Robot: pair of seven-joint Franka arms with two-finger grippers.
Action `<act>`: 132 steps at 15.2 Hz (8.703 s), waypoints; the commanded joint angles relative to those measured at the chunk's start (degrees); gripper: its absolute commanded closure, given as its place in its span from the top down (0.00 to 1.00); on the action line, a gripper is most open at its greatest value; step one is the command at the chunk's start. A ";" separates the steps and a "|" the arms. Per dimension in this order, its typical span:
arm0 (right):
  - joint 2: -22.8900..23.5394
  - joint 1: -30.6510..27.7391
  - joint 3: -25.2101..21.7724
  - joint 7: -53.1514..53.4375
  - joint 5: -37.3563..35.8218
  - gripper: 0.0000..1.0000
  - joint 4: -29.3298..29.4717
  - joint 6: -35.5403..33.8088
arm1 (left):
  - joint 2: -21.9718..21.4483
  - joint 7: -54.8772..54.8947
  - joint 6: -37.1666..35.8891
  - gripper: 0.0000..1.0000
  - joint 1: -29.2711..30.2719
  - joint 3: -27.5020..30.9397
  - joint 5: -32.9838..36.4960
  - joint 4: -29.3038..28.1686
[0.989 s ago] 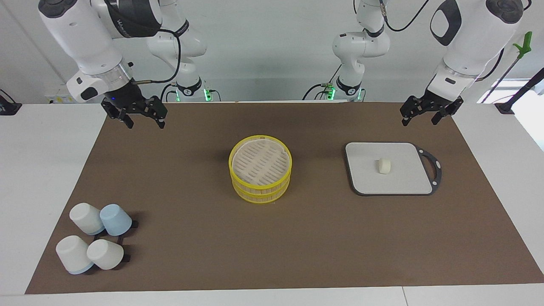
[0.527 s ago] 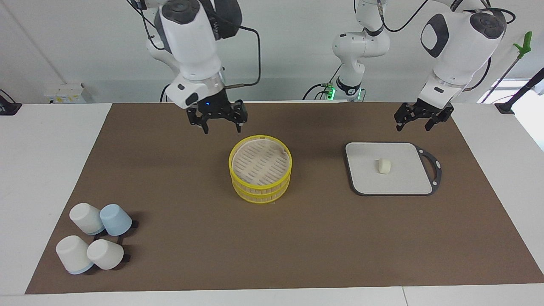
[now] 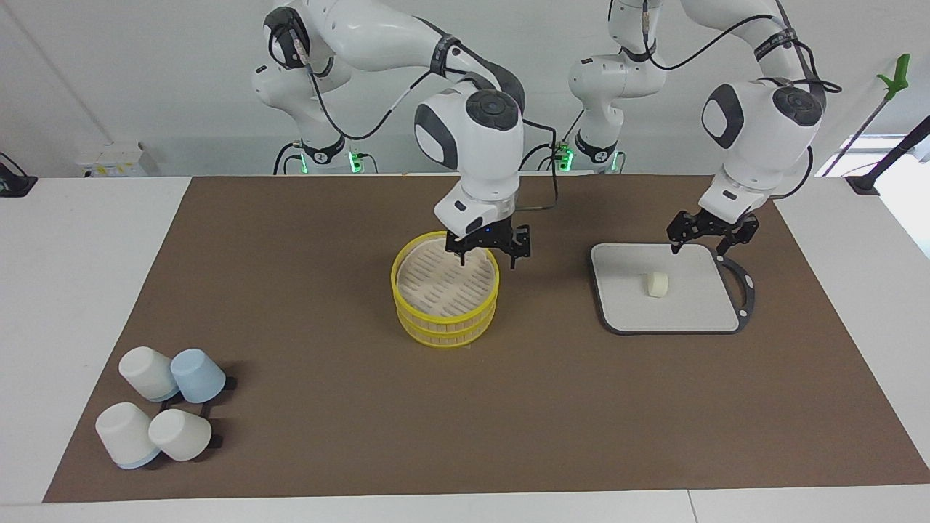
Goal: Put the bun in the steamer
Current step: 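Reach the left gripper to the bun while the right gripper reaches the lid, then grasp the bun with the left gripper while the right gripper grips the lid, then lift the lid off with the right gripper while the left gripper carries the bun, then lower the bun into the steamer basket and open the left gripper, then withdraw the left gripper while the right gripper brings the lid back, then lower the white lid onto the yellow steamer with the right gripper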
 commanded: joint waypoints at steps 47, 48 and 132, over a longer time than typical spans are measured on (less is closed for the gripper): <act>-6.77 1.33 0.16 -10.90 -0.41 0.03 -20.96 15.87 | 8.41 -1.57 5.64 0.22 -3.54 -0.94 -0.78 0.22; -6.68 1.33 0.16 -10.90 -0.49 0.03 -20.26 14.82 | 8.06 -2.36 3.88 0.22 -3.98 -0.94 -0.86 1.37; -0.79 0.54 0.24 -6.86 -4.37 0.00 1.02 -1.62 | 0.50 -11.60 -26.98 1.00 -1.44 -2.88 -1.66 22.39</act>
